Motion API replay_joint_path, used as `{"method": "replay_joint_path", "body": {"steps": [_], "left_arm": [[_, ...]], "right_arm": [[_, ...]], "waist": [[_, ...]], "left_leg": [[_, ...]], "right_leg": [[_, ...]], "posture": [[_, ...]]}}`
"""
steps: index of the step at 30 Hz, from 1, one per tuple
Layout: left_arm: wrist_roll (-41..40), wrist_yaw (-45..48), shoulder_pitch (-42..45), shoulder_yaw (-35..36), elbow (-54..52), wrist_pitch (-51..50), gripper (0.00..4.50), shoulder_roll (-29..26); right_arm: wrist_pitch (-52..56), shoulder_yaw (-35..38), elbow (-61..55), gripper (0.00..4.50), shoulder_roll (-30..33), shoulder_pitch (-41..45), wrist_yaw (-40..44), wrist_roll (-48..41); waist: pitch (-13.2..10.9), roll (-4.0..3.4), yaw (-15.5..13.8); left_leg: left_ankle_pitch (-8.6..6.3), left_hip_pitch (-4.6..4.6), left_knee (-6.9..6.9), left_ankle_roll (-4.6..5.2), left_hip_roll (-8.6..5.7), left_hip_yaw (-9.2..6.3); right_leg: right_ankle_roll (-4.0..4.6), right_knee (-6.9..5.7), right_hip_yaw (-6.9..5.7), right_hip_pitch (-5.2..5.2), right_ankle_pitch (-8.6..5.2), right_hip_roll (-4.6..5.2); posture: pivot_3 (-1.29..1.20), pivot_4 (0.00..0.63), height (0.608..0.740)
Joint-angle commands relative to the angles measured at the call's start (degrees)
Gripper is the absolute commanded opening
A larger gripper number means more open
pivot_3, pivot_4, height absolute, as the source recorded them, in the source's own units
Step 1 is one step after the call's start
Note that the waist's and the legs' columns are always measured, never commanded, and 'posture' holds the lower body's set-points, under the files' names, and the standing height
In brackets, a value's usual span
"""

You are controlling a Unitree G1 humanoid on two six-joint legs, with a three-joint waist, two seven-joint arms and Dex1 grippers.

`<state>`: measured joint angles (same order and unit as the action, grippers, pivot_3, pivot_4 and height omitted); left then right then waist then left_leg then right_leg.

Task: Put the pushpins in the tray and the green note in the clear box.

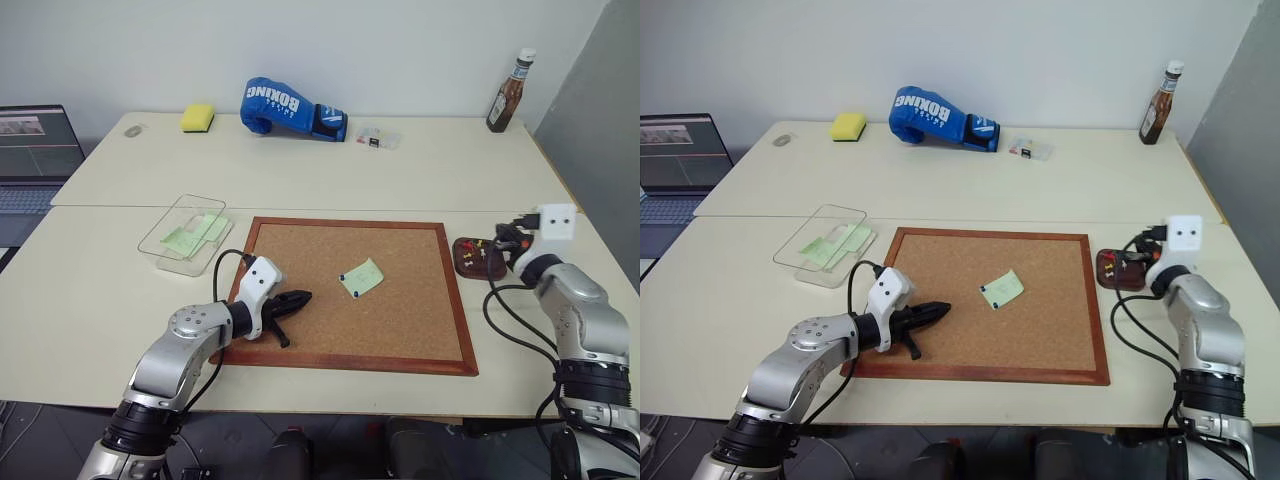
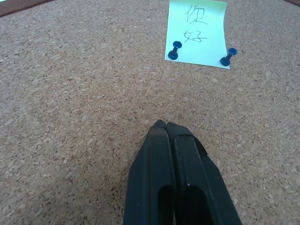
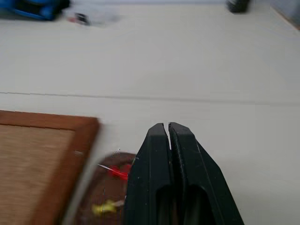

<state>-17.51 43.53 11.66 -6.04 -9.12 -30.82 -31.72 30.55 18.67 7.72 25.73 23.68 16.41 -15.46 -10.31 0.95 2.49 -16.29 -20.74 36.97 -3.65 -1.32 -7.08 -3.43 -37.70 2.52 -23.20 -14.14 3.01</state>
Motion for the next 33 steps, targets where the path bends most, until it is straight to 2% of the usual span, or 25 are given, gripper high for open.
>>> {"method": "replay_joint_path", "body": {"steps": [1, 11, 19, 22, 25, 31, 33], "left_arm": [[0.8, 0.6, -1.1, -1.1, 1.0, -1.4, 0.00, -0.7], [0.9, 1.3, -0.8, -1.0, 1.3, -1.5, 0.00, -1.3], [1.0, 1.2, -1.0, -1.0, 0.9, -1.7, 0.00, -1.5], [0.9, 1.3, -0.7, -0.9, 1.1, -1.8, 0.00, -1.6], [0.8, 1.4, -0.4, -0.9, 1.1, -2.0, 0.00, -1.6], [0.8, 1.4, -0.6, -0.9, 1.1, -2.1, 0.00, -1.5], [0.7, 1.4, -0.7, -0.9, 0.9, -2.3, 0.00, -1.5]], "right_arm": [[1.8, 2.7, 1.5, 0.01, 1.0, 2.4, -0.3, -2.4], [8.4, 1.7, -2.6, 0.01, -0.9, 1.8, 3.8, -8.9], [9.3, 0.1, -2.7, 0.01, -1.7, 0.4, 4.0, -9.1], [8.4, -0.4, -1.9, 0.57, -1.6, 0.6, 3.9, -8.3], [7.8, -0.6, -1.7, 1.38, -1.4, 0.8, 3.9, -8.1], [6.6, -0.7, -0.7, 2.43, -0.7, 1.4, 3.0, -6.9], [6.0, -0.6, -0.1, 2.93, -0.4, 1.8, 2.8, -6.4]], "waist": [[0.0, 0.00, 0.2], [0.0, -0.02, 0.4], [0.0, -0.04, 0.4], [0.0, -0.05, 0.5], [0.0, -0.05, 0.5], [0.0, -0.04, 0.5], [0.0, -0.04, 0.5]], "left_leg": [[0.00, 0.00, 0.01, 0.01, 0.00, 0.02], [0.02, -0.01, 0.00, 0.04, -0.01, 0.01], [0.02, -0.01, -0.01, 0.04, 0.00, 0.00], [0.02, 0.00, 0.00, 0.04, 0.00, 0.00], [0.02, 0.00, 0.00, 0.04, 0.00, 0.00], [0.02, -0.01, 0.00, 0.04, 0.00, 0.00], [0.02, -0.01, 0.00, 0.04, 0.00, 0.00]], "right_leg": [[0.00, 0.00, 0.02, 0.00, 0.00, 0.00], [-0.01, 0.00, 0.03, 0.01, 0.00, 0.00], [-0.02, 0.01, 0.01, 0.01, -0.01, 0.00], [-0.02, 0.01, 0.01, 0.01, -0.01, 0.00], [-0.03, 0.01, 0.01, 0.00, -0.01, 0.00], [-0.03, 0.01, 0.01, 0.01, -0.01, 0.00], [-0.04, 0.01, 0.01, 0.01, -0.02, 0.00]], "posture": [[0.00, 0.150, 0.740], [0.00, 0.150, 0.740], [0.00, 0.150, 0.740], [0.00, 0.150, 0.740], [0.00, 0.150, 0.740], [0.00, 0.150, 0.740], [0.00, 0.150, 0.740]]}}
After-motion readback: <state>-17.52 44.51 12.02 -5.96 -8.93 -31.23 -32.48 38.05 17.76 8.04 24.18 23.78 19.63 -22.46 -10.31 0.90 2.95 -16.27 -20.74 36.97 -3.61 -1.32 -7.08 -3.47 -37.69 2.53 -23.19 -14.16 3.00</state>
